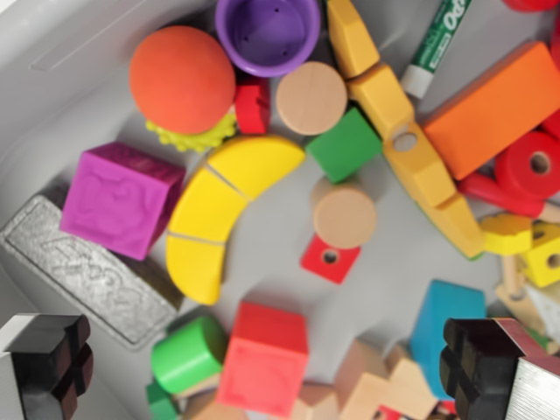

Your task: Pick an object from the bin

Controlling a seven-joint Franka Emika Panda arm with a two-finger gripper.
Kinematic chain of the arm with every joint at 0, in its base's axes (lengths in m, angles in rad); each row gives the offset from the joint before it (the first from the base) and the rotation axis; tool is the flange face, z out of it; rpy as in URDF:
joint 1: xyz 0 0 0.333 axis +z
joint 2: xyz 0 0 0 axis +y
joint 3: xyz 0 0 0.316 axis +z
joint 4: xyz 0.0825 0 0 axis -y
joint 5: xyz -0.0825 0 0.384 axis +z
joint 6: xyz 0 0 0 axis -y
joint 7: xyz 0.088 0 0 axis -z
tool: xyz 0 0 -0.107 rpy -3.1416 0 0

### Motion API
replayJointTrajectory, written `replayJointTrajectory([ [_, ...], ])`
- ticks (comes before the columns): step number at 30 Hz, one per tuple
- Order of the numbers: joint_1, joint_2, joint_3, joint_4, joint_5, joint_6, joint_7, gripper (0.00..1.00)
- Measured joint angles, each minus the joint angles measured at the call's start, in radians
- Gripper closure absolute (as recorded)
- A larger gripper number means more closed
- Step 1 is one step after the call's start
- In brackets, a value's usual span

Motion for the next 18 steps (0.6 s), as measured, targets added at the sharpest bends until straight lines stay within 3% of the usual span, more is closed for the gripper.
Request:
replayJointTrajectory([
  [18, 0.060, 0.129, -0.004, 0.044, 0.005, 0.075, 0.313, 0.00],
])
